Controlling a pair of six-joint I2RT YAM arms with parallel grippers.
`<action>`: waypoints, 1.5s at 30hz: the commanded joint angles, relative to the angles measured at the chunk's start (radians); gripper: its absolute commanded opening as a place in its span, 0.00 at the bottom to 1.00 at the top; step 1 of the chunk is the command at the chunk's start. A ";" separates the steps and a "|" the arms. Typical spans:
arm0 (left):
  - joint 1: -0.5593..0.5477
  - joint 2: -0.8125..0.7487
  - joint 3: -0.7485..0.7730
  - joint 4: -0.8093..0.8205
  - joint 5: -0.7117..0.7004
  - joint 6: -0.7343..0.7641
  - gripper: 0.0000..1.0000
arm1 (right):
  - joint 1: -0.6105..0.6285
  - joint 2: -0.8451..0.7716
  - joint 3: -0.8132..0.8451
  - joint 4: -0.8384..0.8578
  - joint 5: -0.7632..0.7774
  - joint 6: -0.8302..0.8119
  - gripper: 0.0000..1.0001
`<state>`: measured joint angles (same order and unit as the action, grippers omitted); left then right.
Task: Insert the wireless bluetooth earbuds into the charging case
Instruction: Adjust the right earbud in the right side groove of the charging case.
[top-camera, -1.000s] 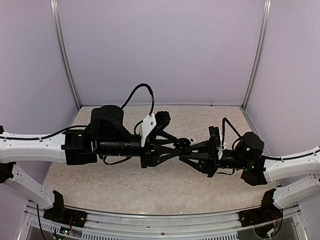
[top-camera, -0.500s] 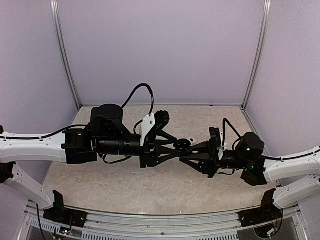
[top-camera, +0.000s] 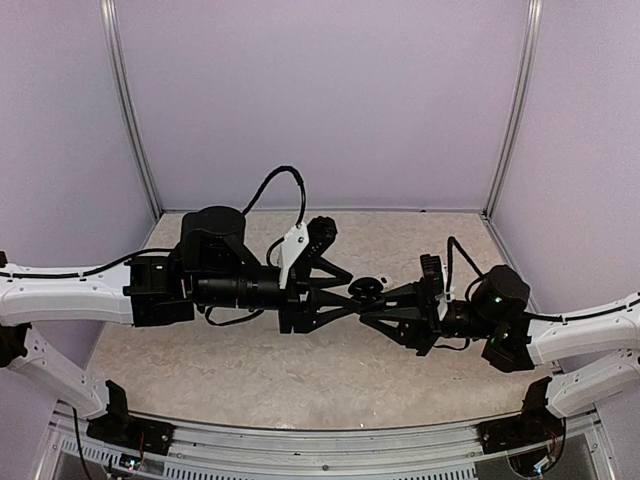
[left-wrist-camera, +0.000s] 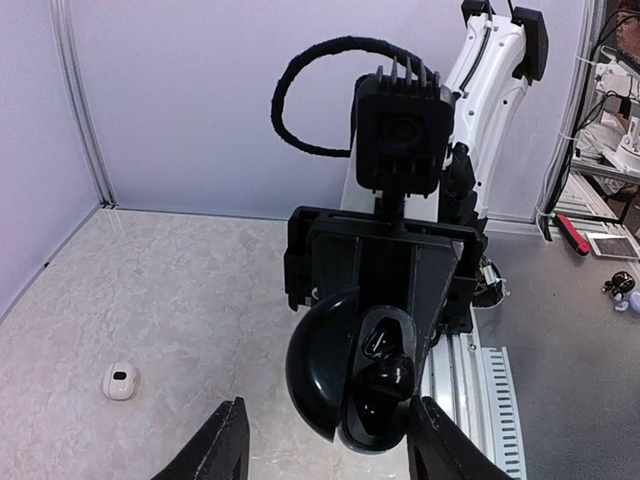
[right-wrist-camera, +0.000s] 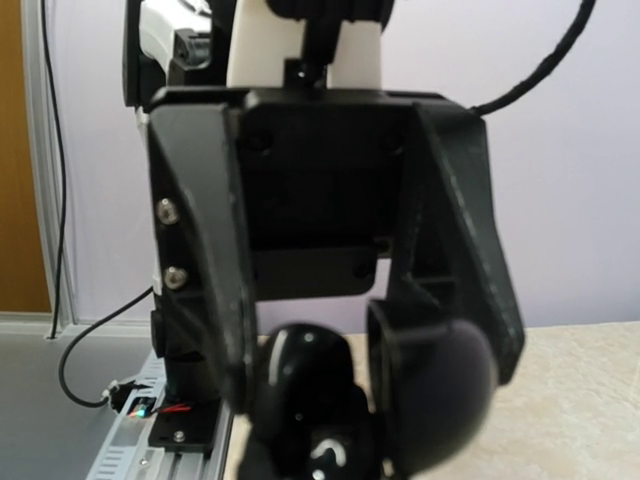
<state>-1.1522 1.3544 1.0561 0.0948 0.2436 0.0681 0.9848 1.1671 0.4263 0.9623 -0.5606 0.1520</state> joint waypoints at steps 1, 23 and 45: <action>0.056 -0.012 0.031 0.027 -0.115 -0.028 0.54 | 0.020 -0.001 -0.018 0.057 -0.127 -0.002 0.00; 0.065 -0.065 0.023 -0.007 -0.218 -0.057 0.72 | 0.005 -0.104 -0.047 -0.090 0.317 -0.012 0.00; -0.006 0.058 0.133 -0.123 -0.046 0.049 0.36 | 0.008 -0.075 0.006 -0.199 0.316 -0.079 0.00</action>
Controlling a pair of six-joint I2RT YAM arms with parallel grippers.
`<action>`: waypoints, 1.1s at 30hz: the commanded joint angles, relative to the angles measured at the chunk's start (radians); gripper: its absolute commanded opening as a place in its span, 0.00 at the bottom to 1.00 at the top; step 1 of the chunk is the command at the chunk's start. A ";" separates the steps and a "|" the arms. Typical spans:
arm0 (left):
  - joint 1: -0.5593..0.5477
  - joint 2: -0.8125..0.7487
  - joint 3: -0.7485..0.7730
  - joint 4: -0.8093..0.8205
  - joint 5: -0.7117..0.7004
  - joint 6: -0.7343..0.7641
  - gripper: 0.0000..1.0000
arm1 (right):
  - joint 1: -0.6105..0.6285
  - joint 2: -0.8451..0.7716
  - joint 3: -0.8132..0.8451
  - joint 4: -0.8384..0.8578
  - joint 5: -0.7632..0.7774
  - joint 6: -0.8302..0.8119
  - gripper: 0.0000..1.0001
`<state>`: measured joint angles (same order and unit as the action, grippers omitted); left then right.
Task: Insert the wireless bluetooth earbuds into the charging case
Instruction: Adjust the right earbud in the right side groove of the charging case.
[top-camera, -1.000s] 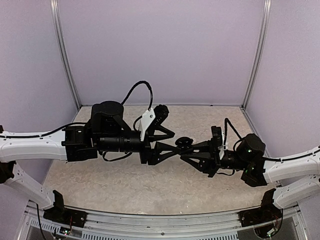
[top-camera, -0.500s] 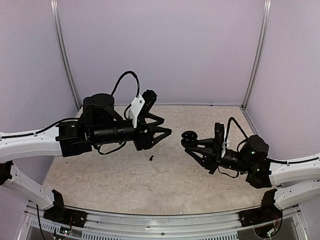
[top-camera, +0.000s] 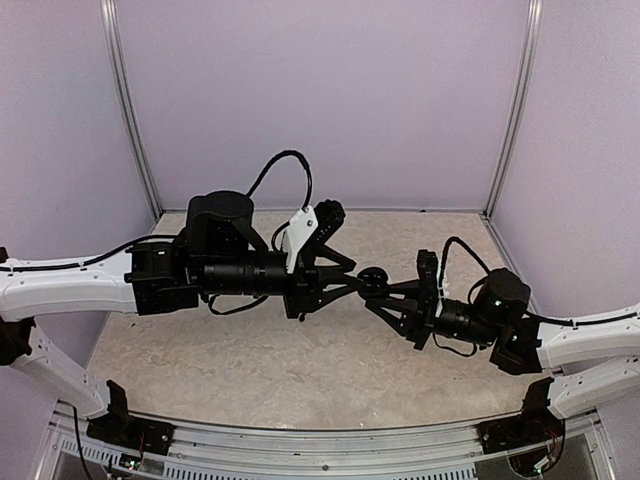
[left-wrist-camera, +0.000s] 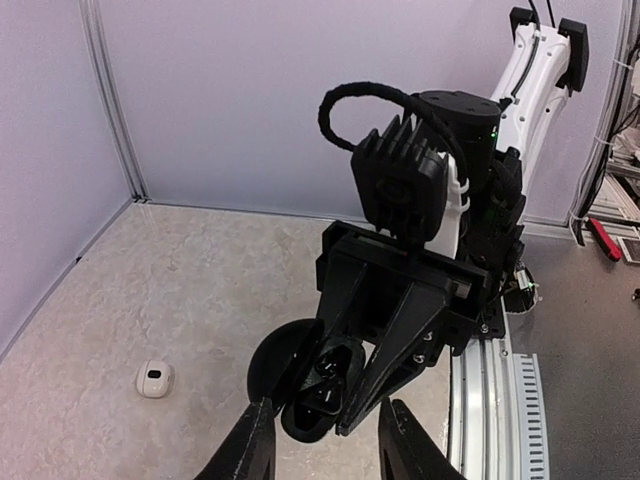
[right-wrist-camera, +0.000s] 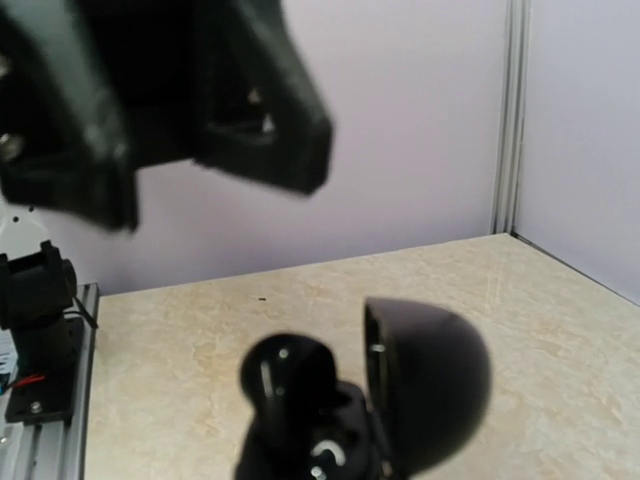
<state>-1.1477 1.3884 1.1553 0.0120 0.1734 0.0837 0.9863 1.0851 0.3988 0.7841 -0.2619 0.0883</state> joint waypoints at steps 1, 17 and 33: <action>-0.010 0.028 0.037 -0.044 0.024 0.034 0.35 | 0.006 0.008 0.036 -0.023 0.017 -0.015 0.00; -0.016 0.069 0.077 -0.121 0.001 0.096 0.32 | 0.011 0.023 0.059 -0.056 -0.049 -0.034 0.00; -0.032 0.083 0.100 -0.199 -0.032 0.169 0.23 | 0.014 0.026 0.077 -0.081 -0.093 -0.044 0.00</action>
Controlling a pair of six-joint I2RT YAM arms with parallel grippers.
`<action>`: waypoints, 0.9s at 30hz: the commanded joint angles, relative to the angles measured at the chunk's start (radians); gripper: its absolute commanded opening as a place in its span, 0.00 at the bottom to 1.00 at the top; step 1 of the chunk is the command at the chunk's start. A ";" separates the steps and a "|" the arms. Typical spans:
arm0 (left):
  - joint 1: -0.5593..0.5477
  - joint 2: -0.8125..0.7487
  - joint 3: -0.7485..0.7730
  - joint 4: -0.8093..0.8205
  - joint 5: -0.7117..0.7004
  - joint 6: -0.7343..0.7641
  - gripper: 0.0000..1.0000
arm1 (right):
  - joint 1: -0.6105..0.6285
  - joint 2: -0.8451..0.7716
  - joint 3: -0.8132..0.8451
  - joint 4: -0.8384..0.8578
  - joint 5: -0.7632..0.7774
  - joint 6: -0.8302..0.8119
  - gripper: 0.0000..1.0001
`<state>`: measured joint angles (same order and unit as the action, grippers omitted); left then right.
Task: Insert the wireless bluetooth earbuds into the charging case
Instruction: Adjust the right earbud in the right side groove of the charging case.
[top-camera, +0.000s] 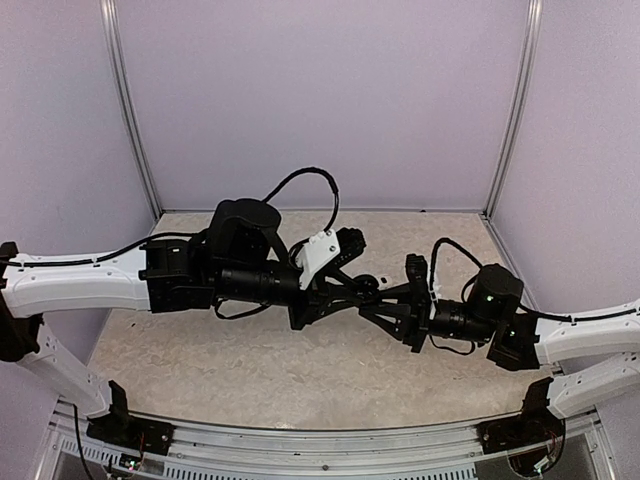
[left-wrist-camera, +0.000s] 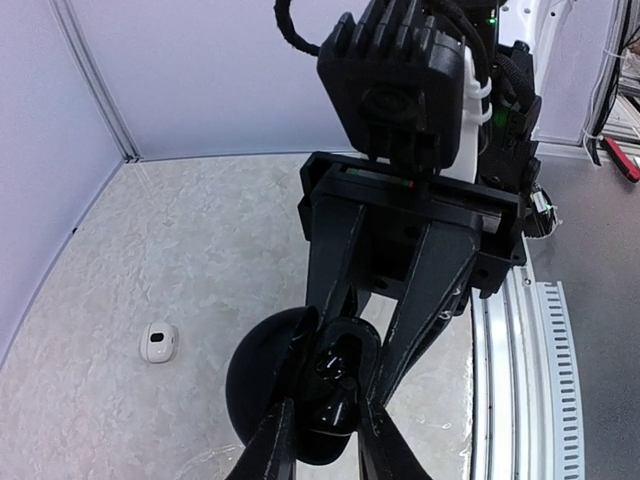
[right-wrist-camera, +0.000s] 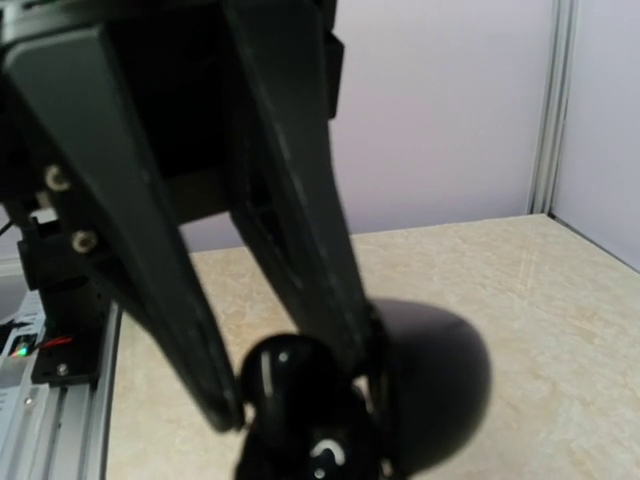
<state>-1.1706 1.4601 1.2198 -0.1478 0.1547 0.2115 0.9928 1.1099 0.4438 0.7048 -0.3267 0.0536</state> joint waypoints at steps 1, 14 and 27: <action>-0.009 0.011 0.035 -0.044 -0.014 0.050 0.23 | 0.009 0.001 0.032 -0.002 -0.032 -0.008 0.00; -0.022 -0.031 0.001 -0.044 -0.019 0.139 0.12 | 0.009 0.014 0.045 -0.047 -0.148 -0.005 0.00; -0.086 -0.070 -0.046 -0.070 -0.086 0.342 0.12 | 0.007 0.053 0.072 -0.071 -0.346 0.061 0.00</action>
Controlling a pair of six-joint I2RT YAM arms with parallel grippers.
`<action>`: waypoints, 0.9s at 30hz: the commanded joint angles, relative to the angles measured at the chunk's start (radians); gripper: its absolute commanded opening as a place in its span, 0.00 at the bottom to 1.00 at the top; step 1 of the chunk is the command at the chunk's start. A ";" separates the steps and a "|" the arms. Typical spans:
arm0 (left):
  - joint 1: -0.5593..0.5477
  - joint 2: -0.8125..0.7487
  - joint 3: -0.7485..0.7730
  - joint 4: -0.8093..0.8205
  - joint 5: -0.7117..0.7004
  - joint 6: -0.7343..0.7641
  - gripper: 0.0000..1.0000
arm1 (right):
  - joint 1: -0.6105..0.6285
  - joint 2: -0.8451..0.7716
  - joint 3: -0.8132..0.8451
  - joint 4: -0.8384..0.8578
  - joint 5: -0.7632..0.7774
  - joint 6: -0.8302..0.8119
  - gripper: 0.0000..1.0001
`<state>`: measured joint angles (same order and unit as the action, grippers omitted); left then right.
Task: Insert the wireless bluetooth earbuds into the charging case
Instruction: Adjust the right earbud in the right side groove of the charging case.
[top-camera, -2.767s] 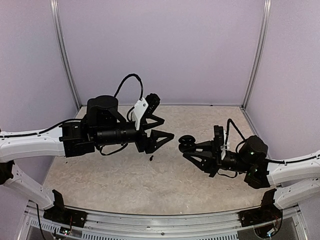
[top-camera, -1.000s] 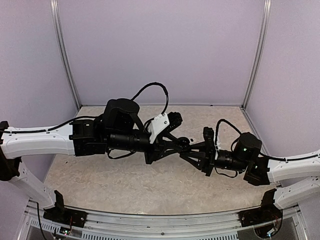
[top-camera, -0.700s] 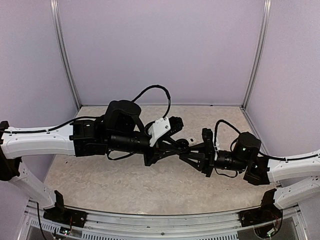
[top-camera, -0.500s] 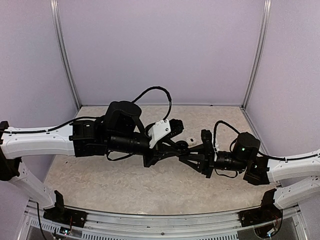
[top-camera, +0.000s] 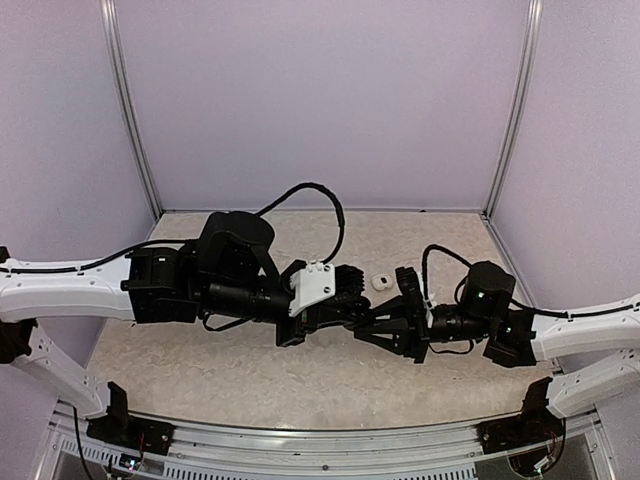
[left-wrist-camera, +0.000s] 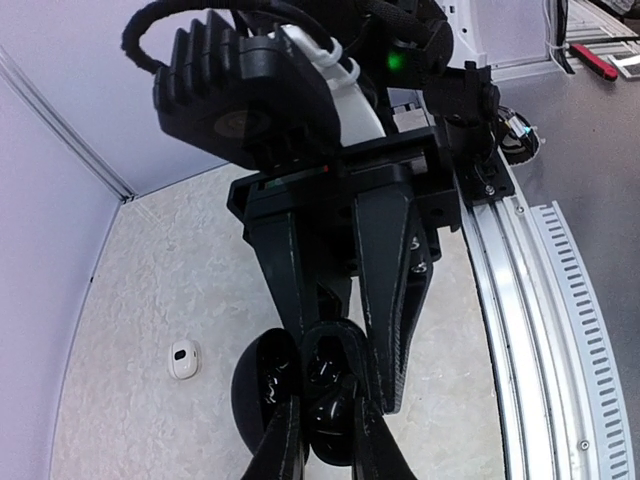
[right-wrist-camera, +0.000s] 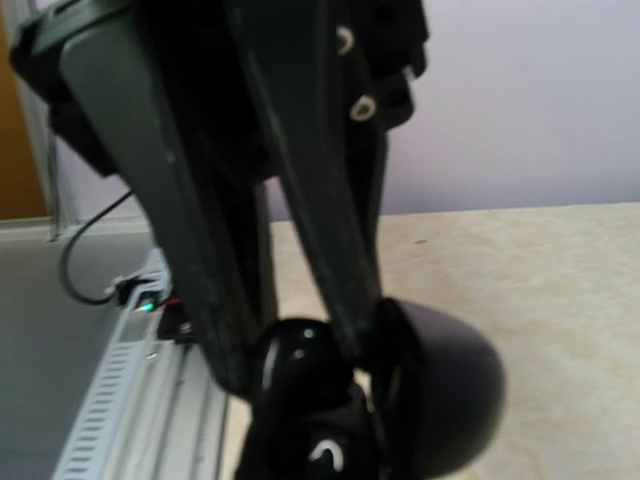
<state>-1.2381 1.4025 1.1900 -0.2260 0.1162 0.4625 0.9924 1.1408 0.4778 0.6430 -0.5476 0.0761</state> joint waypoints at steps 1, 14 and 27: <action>-0.022 -0.014 -0.019 0.003 -0.049 0.102 0.11 | 0.009 0.027 0.039 -0.010 -0.142 0.042 0.00; -0.084 -0.034 -0.050 -0.064 -0.148 0.270 0.12 | 0.008 0.050 0.056 -0.027 -0.312 0.089 0.00; -0.118 -0.047 -0.082 -0.060 -0.225 0.348 0.25 | 0.009 0.085 0.052 0.014 -0.400 0.132 0.00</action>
<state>-1.3628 1.3712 1.1305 -0.2699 -0.0242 0.7738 0.9920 1.2243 0.4984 0.5888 -0.8455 0.1875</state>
